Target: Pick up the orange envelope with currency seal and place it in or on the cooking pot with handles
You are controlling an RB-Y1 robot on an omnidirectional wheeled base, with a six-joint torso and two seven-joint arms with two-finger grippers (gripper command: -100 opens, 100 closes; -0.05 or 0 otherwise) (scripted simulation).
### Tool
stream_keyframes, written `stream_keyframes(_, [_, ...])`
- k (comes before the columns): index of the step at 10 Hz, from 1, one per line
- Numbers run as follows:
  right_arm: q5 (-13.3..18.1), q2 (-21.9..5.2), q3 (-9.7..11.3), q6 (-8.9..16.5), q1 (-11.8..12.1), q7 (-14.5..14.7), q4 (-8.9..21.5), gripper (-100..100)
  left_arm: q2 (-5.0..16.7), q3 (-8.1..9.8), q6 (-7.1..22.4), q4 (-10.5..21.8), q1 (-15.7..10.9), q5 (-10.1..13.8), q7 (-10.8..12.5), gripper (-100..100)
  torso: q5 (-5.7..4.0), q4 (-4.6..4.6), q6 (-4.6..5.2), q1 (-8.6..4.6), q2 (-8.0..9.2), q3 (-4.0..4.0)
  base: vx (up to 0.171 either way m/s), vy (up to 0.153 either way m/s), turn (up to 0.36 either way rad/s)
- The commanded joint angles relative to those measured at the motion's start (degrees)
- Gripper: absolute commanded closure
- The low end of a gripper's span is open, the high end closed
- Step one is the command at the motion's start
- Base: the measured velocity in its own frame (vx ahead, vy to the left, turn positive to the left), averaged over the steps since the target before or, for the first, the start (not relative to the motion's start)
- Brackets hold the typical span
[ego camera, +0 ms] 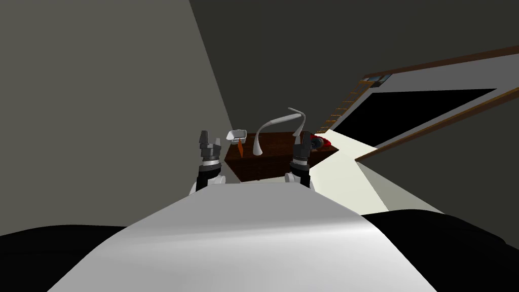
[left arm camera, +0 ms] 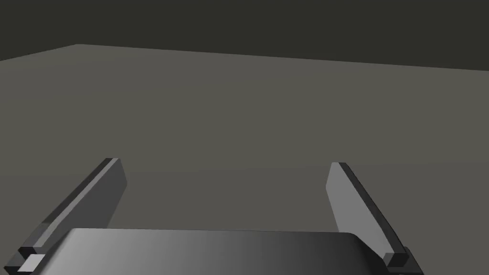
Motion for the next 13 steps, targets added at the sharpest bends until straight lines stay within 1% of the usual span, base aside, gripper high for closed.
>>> stream_keyframes(1, [0.0, 0.0, 0.0, 0.0, 0.0, 0.0, 0.0, 0, 2.6, 0.48, 0.4, 0.7, 0.1, -0.7, -0.8, -100, 0.0, 0.0, 0.0, 0.0, 0.0, 0.0, 0.008, -0.029, -0.01])
stream_keyframes(3, [0.0, 0.0, 0.0, 0.0, 0.0, 0.0, 0.0, 0, 4.6, 1.14, 1.0, 1.6, 0.2, -1.6, -1.8, -100, -0.03, -0.01, 0.0, -0.16, -0.05, -0.03, 0.017, -0.056, -0.008])
stream_keyframes(4, [0.0, 0.0, 0.0, 0.0, 0.0, 0.0, 0.0, 0, 6.1, 1.98, 1.7, 2.8, 0.3, -2.7, -3.2, -100, -0.04, -0.02, 0.0, -0.2, -0.07, -0.04, 0.022, -0.083, -0.02])
stream_keyframes(5, [0.0, 0.0, 0.0, 0.0, 0.0, 0.0, 0.0, 0, 6.6, 2.45, 2.1, 3.5, 0.3, -3.4, -3.9, -100, -0.06, -0.02, 0.0, -0.29, -0.07, -0.04, 0.023, -0.096, -0.011])
stream_keyframes(6, [0.0, 0.0, 0.0, 0.0, 0.0, 0.0, 0.0, 0, 7.4, 3.43, 2.9, 4.9, 0.5, -4.7, -5.5, -100, -0.07, -0.02, 0.0, -0.34, -0.09, -0.05, 0.026, -0.116, -0.015])
stream_keyframes(8, [0.0, 0.0, 0.0, 0.0, 0.0, 0.0, 0.0, 0, 8.0, 4.43, 3.8, 6.3, 0.6, -6.1, -7.1, -100, -0.1, -0.03, 0.01, -0.42, -0.12, -0.07, 0.03, -0.097, -0.013])
stream_keyframes(9, [0.0, 0.0, 0.0, 0.0, 0.0, 0.0, 0.0, 0, 8.5, 5.41, 4.6, 7.8, 0.7, -7.5, -8.6, -100, -0.08, -0.03, 0.0, -0.33, -0.11, -0.07, 0.039, -0.09, -0.023])
stream_keyframes(10, [0.0, 0.0, 0.0, 0.0, 0.0, 0.0, 0.0, 0, 8.7, 5.89, 5.0, 8.5, 0.8, -8.1, -9.4, -100, -0.08, -0.03, 0.0, -0.34, -0.14, -0.08, 0.019, -0.107, -0.016])
stream_keyframes(11, [0.0, 0.0, 0.0, 0.0, 0.0, 0.0, 0.0, 0, 9.1, 6.8, 5.8, 9.8, 0.9, -9.4, -10.8, -100, -0.09, -0.02, 0.0, -0.39, -0.09, -0.05, 0.015, -0.115, -0.019])
stream_keyframes(12, [0.0, 0.0, 0.0, 0.0, 0.0, 0.0, 0.0, 0, 9.3, 7.23, 6.2, 10.5, 1.0, -10.0, -11.5, -100, -0.1, -0.02, 0.0, -0.42, -0.07, -0.04, 0.024, -0.096, -0.009])
stream_keyframes(13, [0.0, 0.0, 0.0, 0.0, 0.0, 0.0, 0.0, 0, 9.7, 8.05, 6.9, 11.7, 1.1, -11.1, -12.8, -100, -0.09, -0.02, 0.0, -0.37, -0.09, -0.05, 0.028, -0.094, -0.015])
